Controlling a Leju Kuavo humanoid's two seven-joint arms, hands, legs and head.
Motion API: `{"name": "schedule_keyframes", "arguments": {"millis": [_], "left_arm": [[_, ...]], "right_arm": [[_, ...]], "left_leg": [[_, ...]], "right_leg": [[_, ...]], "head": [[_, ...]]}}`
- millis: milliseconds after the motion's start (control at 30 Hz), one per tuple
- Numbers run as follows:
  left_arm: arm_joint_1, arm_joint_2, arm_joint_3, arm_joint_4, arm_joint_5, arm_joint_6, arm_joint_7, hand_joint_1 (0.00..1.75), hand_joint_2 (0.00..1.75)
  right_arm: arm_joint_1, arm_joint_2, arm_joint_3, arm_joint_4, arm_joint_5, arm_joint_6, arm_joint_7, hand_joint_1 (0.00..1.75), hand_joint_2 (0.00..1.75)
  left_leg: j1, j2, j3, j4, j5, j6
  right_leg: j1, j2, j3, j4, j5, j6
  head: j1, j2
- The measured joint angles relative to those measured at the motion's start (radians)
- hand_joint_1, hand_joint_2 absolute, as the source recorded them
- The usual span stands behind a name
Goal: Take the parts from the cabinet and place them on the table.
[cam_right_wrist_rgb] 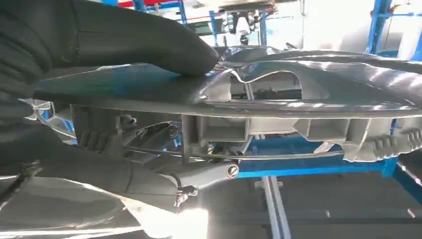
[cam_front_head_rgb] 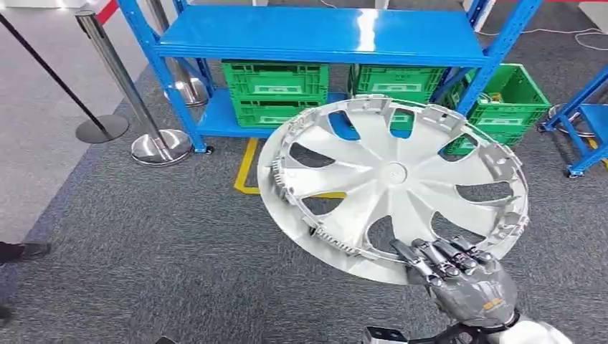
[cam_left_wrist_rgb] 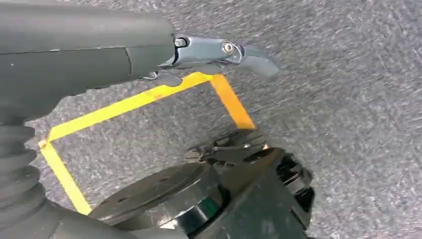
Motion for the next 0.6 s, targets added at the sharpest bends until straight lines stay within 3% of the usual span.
{"name": "schedule_keyframes", "arguments": {"millis": [33, 67, 100, 133, 167, 233, 267, 300, 333, 400, 433, 467, 500, 533, 600], "left_arm": [[-0.001, 0.001, 0.000, -0.002, -0.003, 0.003, 0.001, 0.00, 1.75], [0.001, 0.003, 0.000, -0.004, -0.007, 0.004, 0.003, 0.00, 1.75], [0.004, 0.004, 0.000, -0.007, -0.010, 0.005, 0.008, 0.00, 1.75], [0.004, 0.005, 0.001, -0.008, -0.011, 0.006, 0.009, 0.00, 1.75], [0.007, 0.004, 0.000, -0.011, -0.013, 0.006, 0.010, 0.00, 1.75], [0.010, 0.004, 0.001, -0.013, -0.014, 0.006, 0.011, 0.00, 1.75], [0.008, 0.004, 0.001, -0.015, -0.016, 0.006, 0.011, 0.00, 1.75], [0.008, 0.003, 0.002, -0.016, -0.019, 0.006, 0.011, 0.00, 1.75], [0.008, 0.003, 0.003, -0.016, -0.021, 0.006, 0.012, 0.00, 1.75], [0.007, 0.004, 0.004, -0.017, -0.023, 0.006, 0.012, 0.00, 1.75], [0.007, 0.004, 0.007, -0.017, -0.025, 0.006, 0.012, 0.00, 1.75], [0.006, 0.008, 0.009, -0.017, -0.029, 0.007, 0.013, 0.00, 1.75], [0.006, 0.009, 0.010, -0.019, -0.034, 0.007, 0.012, 0.00, 1.75], [0.004, 0.010, 0.010, -0.020, -0.035, 0.008, 0.013, 0.00, 1.75], [0.004, 0.011, 0.016, -0.022, -0.038, 0.008, 0.013, 0.00, 1.75]], "right_arm": [[0.002, 0.000, 0.000, 0.000, 0.000, 0.000, -0.001, 1.75, 1.75], [0.001, 0.000, 0.000, 0.000, 0.000, 0.000, -0.002, 1.75, 1.75], [0.001, 0.000, -0.001, 0.000, 0.000, 0.000, -0.002, 1.75, 1.75], [-0.001, 0.000, -0.001, 0.000, 0.000, 0.000, -0.003, 1.75, 1.75], [0.001, 0.000, -0.001, 0.000, 0.000, 0.000, -0.005, 1.75, 1.75], [0.001, 0.000, -0.002, 0.000, -0.001, 0.000, -0.005, 1.75, 1.75], [0.001, 0.000, -0.002, 0.000, -0.001, 0.000, -0.005, 1.75, 1.75], [0.000, 0.000, -0.002, 0.000, -0.002, 0.000, -0.007, 1.75, 1.75], [0.000, 0.000, -0.002, 0.000, -0.002, 0.000, -0.008, 1.75, 1.75], [0.001, 0.000, -0.002, 0.000, -0.005, 0.000, -0.011, 1.75, 1.75], [0.000, 0.000, -0.002, 0.000, -0.007, 0.000, -0.011, 1.75, 1.75], [0.000, 0.000, -0.002, 0.000, -0.009, 0.000, -0.011, 1.75, 1.75], [-0.001, 0.000, -0.002, 0.000, -0.011, 0.000, -0.011, 1.75, 1.75], [-0.002, 0.000, -0.002, 0.000, -0.013, 0.000, -0.013, 1.75, 1.75], [-0.003, 0.000, -0.002, 0.000, -0.014, 0.000, -0.014, 1.75, 1.75]], "left_leg": [[0.001, 0.000, -0.003, -0.002, 0.016, -0.003], [0.002, 0.000, -0.006, -0.007, 0.026, -0.006], [0.001, -0.003, -0.010, -0.007, 0.035, -0.013], [0.006, -0.007, -0.019, 0.001, 0.012, -0.020], [0.005, -0.007, -0.026, 0.031, -0.051, -0.027], [0.007, -0.007, -0.044, 0.172, -0.186, -0.034], [0.007, -0.007, -0.053, 0.246, -0.221, -0.035], [0.007, -0.007, -0.053, 0.302, -0.221, -0.034], [0.007, -0.007, -0.039, 0.315, -0.196, -0.032], [0.004, -0.008, 0.030, 0.245, -0.106, -0.018], [0.000, -0.008, 0.088, 0.165, -0.089, -0.005], [-0.006, -0.008, 0.149, 0.077, -0.122, 0.010], [-0.007, -0.007, 0.204, -0.016, -0.154, 0.017], [-0.011, -0.007, 0.211, -0.040, -0.166, 0.013], [-0.016, -0.007, 0.200, -0.041, -0.151, 0.021]], "right_leg": [[0.002, 0.000, -0.024, 0.009, 0.004, -0.007], [0.004, 0.000, -0.029, 0.014, 0.008, -0.011], [0.003, -0.003, -0.043, 0.014, 0.018, -0.023], [-0.003, -0.007, -0.052, 0.016, 0.028, -0.033], [-0.002, -0.007, -0.067, 0.016, 0.040, -0.043], [0.002, -0.009, -0.085, 0.021, 0.065, -0.050], [0.003, -0.010, -0.104, 0.027, 0.077, -0.051], [0.005, -0.010, -0.125, 0.035, 0.087, -0.052], [0.008, -0.011, -0.146, 0.042, 0.096, -0.052], [0.014, -0.010, -0.183, 0.053, 0.110, -0.053], [0.017, -0.010, -0.197, 0.056, 0.120, -0.053], [0.016, -0.011, -0.202, 0.056, 0.129, -0.050], [0.020, -0.011, -0.204, 0.058, 0.136, -0.045], [0.018, -0.012, -0.207, 0.057, 0.145, -0.039], [0.012, -0.014, -0.212, 0.050, 0.165, -0.025]], "head": [[0.000, 0.000], [0.002, 0.000], [0.000, 0.000], [0.001, 0.000], [-0.002, 0.000], [-0.003, 0.000], [-0.004, 0.000], [-0.003, 0.000], [-0.004, 0.000], [-0.004, 0.000], [-0.003, 0.000], [-0.002, 0.000], [-0.002, 0.000], [-0.003, 0.000], [-0.003, 0.000]]}}
